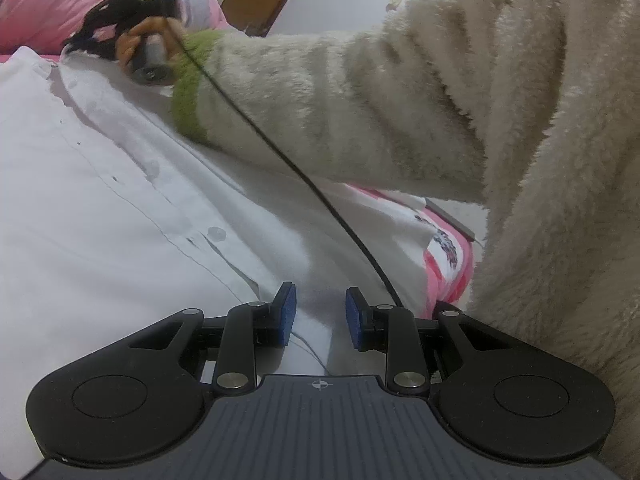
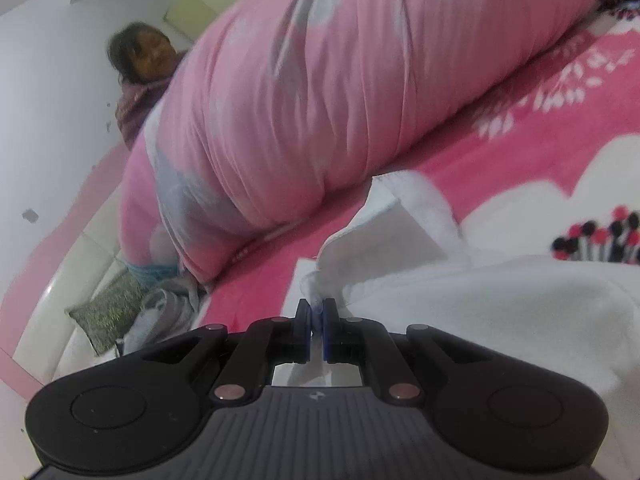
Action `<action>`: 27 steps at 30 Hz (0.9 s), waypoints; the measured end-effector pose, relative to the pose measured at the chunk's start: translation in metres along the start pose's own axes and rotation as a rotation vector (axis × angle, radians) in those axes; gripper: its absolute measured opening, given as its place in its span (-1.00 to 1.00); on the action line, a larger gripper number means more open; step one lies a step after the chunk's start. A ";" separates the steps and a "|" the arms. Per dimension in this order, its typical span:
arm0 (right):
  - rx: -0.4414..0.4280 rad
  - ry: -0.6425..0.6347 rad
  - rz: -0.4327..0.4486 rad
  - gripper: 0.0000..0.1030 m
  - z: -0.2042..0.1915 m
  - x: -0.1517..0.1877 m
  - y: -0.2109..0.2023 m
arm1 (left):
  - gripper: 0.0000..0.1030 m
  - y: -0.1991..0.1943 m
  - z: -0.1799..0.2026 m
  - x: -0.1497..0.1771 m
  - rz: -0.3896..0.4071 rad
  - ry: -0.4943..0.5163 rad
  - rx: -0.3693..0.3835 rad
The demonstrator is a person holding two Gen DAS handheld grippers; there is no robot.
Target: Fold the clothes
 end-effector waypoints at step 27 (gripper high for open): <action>0.402 -0.731 -0.156 -0.36 -0.119 0.119 -0.113 | -0.46 -0.013 0.035 0.014 0.058 0.002 -0.050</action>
Point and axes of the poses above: each gripper's, at about its wrist camera, not at the fingertips, and y roughly the way its jaws point, z to its right, x to its underside, the point moved 7 cm from there along y, roughly the way its jaws point, and after that the axes turned 1 degree about -y, right-handed, at the moved point
